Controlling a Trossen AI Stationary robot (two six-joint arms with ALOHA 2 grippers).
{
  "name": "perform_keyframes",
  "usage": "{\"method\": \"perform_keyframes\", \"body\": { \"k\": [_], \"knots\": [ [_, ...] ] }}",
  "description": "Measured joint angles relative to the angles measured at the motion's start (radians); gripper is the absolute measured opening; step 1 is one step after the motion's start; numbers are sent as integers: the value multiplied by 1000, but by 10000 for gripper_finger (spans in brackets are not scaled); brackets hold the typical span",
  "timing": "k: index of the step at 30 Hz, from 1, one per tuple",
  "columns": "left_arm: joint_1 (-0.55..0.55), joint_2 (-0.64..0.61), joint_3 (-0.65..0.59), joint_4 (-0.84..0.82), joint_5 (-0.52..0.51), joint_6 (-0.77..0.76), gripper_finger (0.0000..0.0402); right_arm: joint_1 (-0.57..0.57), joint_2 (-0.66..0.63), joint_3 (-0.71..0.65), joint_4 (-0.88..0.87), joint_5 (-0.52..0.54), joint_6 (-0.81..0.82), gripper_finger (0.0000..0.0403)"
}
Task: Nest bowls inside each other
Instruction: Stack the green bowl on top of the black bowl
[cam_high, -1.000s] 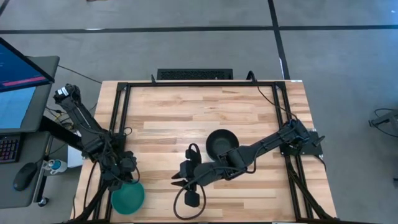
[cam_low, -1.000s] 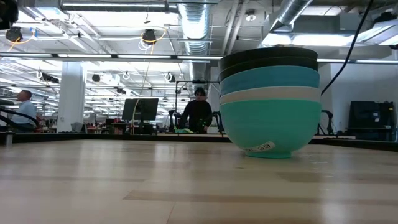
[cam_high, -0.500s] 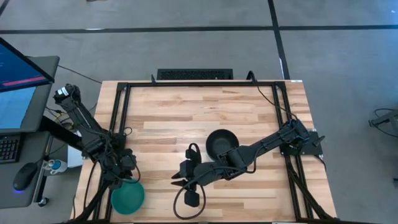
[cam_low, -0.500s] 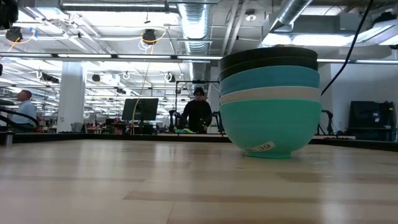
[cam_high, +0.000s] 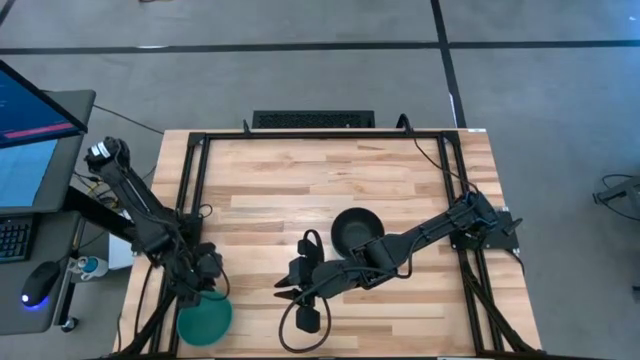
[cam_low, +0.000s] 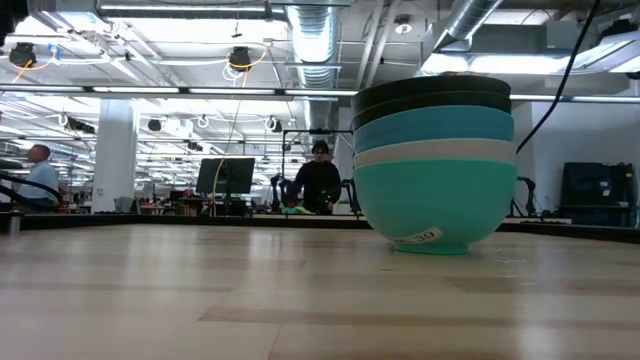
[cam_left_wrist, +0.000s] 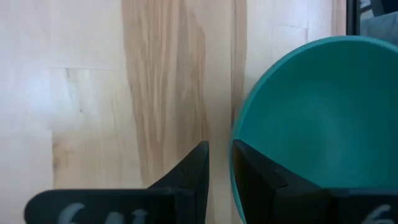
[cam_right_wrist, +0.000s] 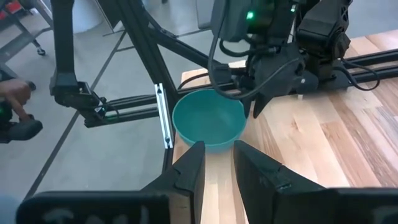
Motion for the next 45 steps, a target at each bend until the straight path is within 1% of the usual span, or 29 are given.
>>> {"method": "perform_keyframes", "body": {
  "k": [3, 9, 18, 30, 38, 45],
  "knots": [
    [0, 25, 0, 31, 23, 12, 61, 0, 0, 0, 3, 0, 0, 107],
    [0, 18, 0, 92, 62, 3, 61, 0, 0, 0, 3, 0, 0, 107],
    [1, -28, 0, 93, 62, -25, 61, 0, 0, 0, 3, 0, 0, 107],
    [0, -31, 1, 123, 64, -42, 61, 0, 0, 0, 2, 0, 0, 107],
    [-30, -31, 2, 161, 89, 35, 61, -10, 0, 0, 2, 0, -1, 107],
    [-52, -31, 2, 110, 86, 45, 61, -29, 0, 0, 2, 0, -1, 107]
  ]
}}
